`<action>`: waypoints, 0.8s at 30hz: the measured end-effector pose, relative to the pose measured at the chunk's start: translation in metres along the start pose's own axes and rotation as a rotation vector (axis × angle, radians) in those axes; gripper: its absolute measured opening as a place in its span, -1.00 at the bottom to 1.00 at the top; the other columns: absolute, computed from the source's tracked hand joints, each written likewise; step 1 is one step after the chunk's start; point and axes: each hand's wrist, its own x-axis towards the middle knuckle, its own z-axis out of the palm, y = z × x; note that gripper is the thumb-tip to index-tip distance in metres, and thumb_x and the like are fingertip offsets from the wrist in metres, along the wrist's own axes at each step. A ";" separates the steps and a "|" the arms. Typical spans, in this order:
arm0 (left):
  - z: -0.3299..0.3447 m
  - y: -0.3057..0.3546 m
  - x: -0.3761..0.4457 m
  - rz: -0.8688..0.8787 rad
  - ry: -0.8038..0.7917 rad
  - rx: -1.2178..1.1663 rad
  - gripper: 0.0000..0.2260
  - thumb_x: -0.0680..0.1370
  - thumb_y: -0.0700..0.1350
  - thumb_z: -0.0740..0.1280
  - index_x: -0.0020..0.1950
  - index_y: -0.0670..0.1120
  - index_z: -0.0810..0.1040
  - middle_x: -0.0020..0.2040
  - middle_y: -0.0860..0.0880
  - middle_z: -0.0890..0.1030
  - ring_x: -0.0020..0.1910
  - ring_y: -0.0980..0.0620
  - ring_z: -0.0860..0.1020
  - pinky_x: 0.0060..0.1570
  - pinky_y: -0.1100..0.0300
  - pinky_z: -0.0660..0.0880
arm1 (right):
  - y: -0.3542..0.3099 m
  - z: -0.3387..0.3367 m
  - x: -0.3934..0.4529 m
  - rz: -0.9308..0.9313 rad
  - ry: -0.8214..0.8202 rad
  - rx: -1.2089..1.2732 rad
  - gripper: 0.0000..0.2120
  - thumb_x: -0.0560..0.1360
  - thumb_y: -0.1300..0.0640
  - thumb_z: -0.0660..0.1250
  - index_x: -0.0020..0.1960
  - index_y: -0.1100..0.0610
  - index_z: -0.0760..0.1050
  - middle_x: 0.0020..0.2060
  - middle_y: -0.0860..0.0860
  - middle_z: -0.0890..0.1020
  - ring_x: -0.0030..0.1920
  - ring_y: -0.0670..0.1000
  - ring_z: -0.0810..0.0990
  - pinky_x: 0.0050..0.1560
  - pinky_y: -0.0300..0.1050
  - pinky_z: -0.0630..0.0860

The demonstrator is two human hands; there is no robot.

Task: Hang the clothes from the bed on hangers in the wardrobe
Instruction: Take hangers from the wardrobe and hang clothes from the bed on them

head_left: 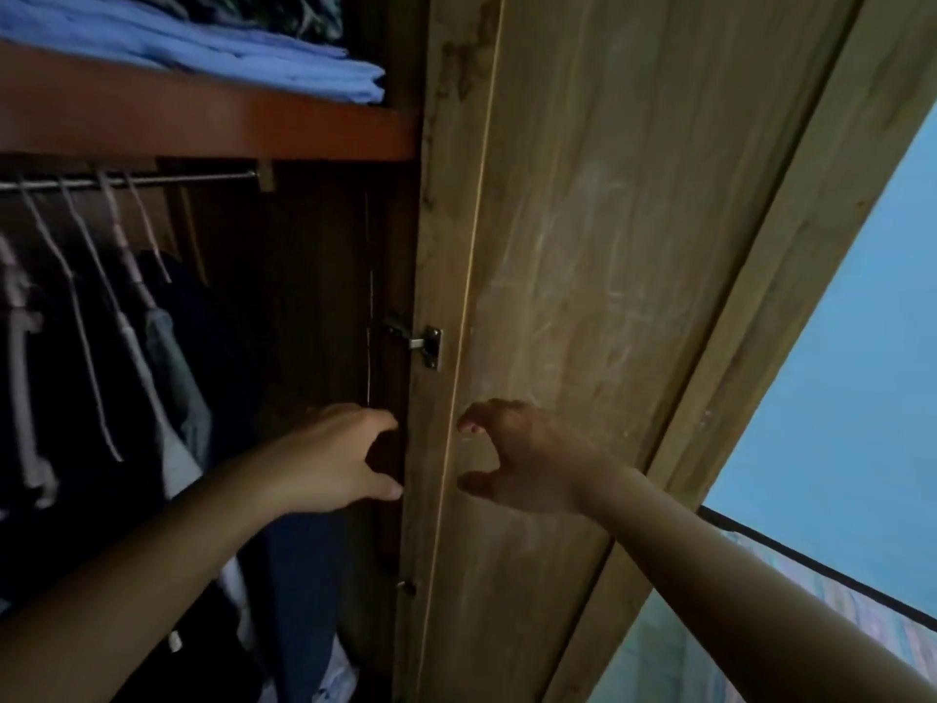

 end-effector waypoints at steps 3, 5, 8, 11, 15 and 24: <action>-0.019 -0.026 -0.008 -0.038 0.046 0.010 -0.29 0.43 0.25 0.43 0.51 0.12 0.28 0.41 0.06 0.42 0.29 0.09 0.43 0.26 0.08 0.45 | -0.022 0.001 0.025 -0.055 -0.011 0.016 -0.46 0.49 -0.13 0.41 0.41 -0.03 0.38 0.28 -0.02 0.53 0.24 0.02 0.52 0.14 -0.08 0.50; -0.032 -0.041 -0.015 -0.069 0.082 0.009 -0.28 0.40 0.30 0.42 0.50 0.12 0.31 0.38 0.10 0.45 0.26 0.11 0.46 0.24 0.09 0.47 | -0.037 0.000 0.039 -0.085 -0.033 0.078 -0.50 0.50 -0.09 0.41 0.38 -0.04 0.40 0.22 -0.03 0.56 0.17 0.00 0.55 0.12 -0.06 0.54; -0.048 -0.060 -0.026 -0.105 0.135 0.020 -0.30 0.39 0.34 0.38 0.47 0.12 0.35 0.35 0.10 0.48 0.23 0.13 0.49 0.22 0.09 0.48 | -0.058 0.000 0.064 -0.110 -0.045 0.103 -0.57 0.50 -0.04 0.41 0.34 -0.06 0.43 0.13 -0.06 0.58 0.11 -0.02 0.57 0.06 -0.08 0.55; -0.062 -0.076 -0.037 -0.173 0.211 0.053 -0.34 0.47 0.24 0.39 0.50 0.04 0.33 0.38 0.04 0.47 0.27 0.07 0.47 0.21 0.16 0.45 | -0.082 0.002 0.092 -0.141 -0.033 0.136 -0.60 0.50 0.00 0.40 0.31 -0.07 0.45 0.10 -0.07 0.59 0.09 -0.01 0.59 0.09 -0.03 0.58; -0.075 -0.095 -0.042 -0.269 0.335 0.142 -0.42 0.53 0.14 0.38 0.47 -0.07 0.37 0.36 -0.10 0.51 0.30 -0.06 0.48 0.19 0.09 0.47 | -0.117 -0.003 0.125 -0.181 -0.015 0.208 -0.64 0.58 -0.06 0.33 0.32 0.04 0.47 0.15 0.01 0.60 0.13 0.03 0.58 0.15 0.00 0.55; -0.087 -0.142 -0.024 -0.433 0.387 0.466 -0.40 0.60 0.13 0.23 0.56 -0.06 0.15 0.53 -0.16 0.21 0.55 -0.25 -0.02 0.47 -0.13 0.03 | -0.184 0.011 0.204 -0.131 0.030 0.310 -0.72 0.61 -0.06 0.27 -0.10 0.14 0.55 -0.10 0.12 0.60 -0.01 0.15 0.61 -0.07 -0.08 0.49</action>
